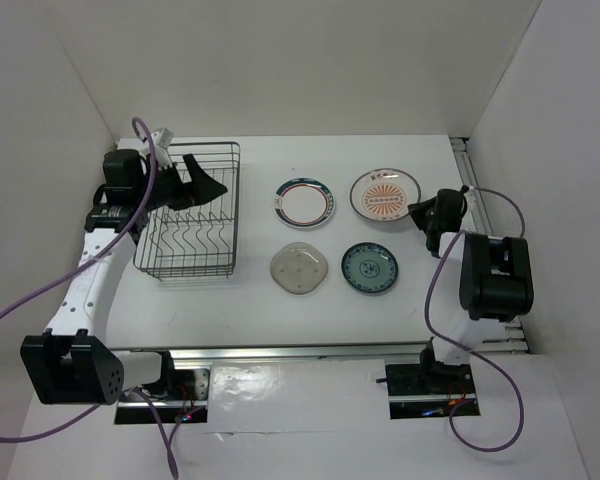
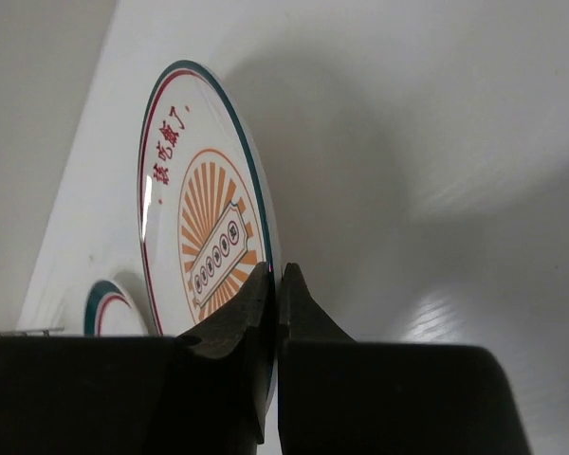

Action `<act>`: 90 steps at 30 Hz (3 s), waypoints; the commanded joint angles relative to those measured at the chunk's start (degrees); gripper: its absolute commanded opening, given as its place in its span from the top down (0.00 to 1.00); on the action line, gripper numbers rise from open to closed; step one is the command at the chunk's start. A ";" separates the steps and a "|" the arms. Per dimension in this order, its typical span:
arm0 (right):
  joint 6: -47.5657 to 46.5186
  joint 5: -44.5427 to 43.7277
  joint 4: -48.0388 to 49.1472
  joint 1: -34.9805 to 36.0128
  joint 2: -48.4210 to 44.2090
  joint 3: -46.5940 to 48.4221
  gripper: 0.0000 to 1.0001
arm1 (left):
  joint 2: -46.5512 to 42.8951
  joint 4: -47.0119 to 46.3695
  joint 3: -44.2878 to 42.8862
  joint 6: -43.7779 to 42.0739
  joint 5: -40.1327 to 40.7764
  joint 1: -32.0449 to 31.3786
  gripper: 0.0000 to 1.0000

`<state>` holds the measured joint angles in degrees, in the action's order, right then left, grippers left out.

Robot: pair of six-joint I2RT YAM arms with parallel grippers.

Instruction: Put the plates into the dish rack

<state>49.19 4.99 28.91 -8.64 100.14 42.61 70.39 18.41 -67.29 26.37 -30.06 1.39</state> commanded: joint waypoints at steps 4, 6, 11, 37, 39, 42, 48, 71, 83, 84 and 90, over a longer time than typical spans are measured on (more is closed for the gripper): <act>1.71 -8.78 7.64 6.35 -15.83 -0.77 1.00 | 1.59 -15.15 4.80 7.11 -19.58 -0.60 0.00; -3.10 -8.77 8.27 10.91 -20.23 -0.08 1.00 | 2.21 -16.39 5.32 7.12 -20.99 -1.83 0.00; -9.46 1.56 11.24 20.49 -24.98 0.63 1.00 | 2.73 -17.54 5.32 7.64 -22.14 -2.96 0.00; -9.90 10.56 20.41 41.78 -20.07 2.92 0.98 | 5.02 -9.02 1.73 3.07 -13.27 -2.97 1.00; -10.43 10.04 19.79 41.78 -20.07 3.62 0.36 | 2.23 -8.31 1.72 1.50 -10.39 -2.97 1.00; -12.09 8.02 16.90 41.78 -21.39 4.14 0.01 | -1.91 -4.02 -0.12 -0.61 3.08 -3.67 1.00; -15.96 5.82 8.71 41.78 -25.52 3.45 0.01 | -14.39 0.92 -4.16 -7.64 39.46 -6.57 1.00; -17.02 10.65 1.51 40.72 -33.16 -2.44 0.01 | -16.07 -11.65 8.12 -38.06 72.95 -10.88 1.00; -15.88 13.55 2.65 37.65 -34.75 -4.03 0.01 | -13.79 -15.87 14.20 -35.08 71.72 -10.88 1.00; -15.88 13.55 2.65 37.65 -34.75 -4.03 0.01 | -13.79 -15.87 14.20 -34.38 71.20 -10.88 1.00; -15.35 13.55 3.88 37.12 -34.75 -6.04 0.01 | -11.51 -15.34 13.67 -32.96 69.62 -10.88 1.00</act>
<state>33.58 17.87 30.72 28.86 67.16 38.02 58.50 8.82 -52.27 -8.56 39.81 -9.37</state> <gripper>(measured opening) 0.990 0.098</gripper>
